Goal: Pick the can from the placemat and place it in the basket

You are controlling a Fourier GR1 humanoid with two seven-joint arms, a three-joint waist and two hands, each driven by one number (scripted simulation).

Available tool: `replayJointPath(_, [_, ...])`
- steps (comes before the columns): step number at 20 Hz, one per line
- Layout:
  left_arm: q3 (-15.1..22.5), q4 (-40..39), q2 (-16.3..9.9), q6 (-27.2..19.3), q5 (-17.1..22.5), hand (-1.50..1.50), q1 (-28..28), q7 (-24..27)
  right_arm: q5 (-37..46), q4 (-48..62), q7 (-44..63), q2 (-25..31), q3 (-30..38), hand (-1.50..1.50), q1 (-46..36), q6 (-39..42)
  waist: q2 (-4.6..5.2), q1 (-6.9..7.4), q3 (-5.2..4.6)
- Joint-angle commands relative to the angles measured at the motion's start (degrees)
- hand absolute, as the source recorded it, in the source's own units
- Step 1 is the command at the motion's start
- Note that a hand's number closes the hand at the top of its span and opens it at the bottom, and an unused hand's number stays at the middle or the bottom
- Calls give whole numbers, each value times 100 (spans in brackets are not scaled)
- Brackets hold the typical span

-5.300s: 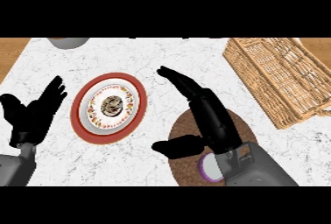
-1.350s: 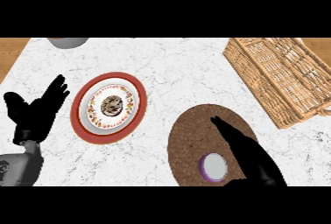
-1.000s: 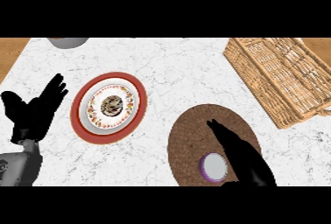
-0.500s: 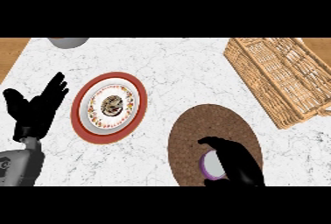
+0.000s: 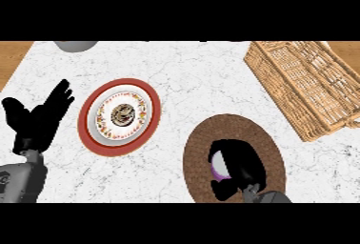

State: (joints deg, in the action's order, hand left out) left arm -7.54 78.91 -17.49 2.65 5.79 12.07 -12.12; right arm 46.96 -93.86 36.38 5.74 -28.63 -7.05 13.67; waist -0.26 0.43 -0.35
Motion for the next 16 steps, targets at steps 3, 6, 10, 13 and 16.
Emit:
replayJointPath(3, [154,15,115,35,-25,0,208,12,319,1055,1771,-556,932,150,-1271,-1286,184,323,28])
replayJointPath(6, [252,33,148,89,-37,0,291,-34,534,1475,2426,-565,1268,150,-1915,-1767,248,558,28])
replayJointPath(10, [403,36,260,53,-118,0,491,-48,524,2347,2998,-570,1579,150,-2901,-2235,306,811,36])
replayJointPath(13, [461,67,201,209,-78,0,543,-123,476,2597,2954,-571,1817,150,-3315,-3157,285,909,53])
replayJointPath(16, [521,-15,402,9,-175,0,631,-20,743,2803,2734,-572,1890,150,-3915,-3860,289,899,40])
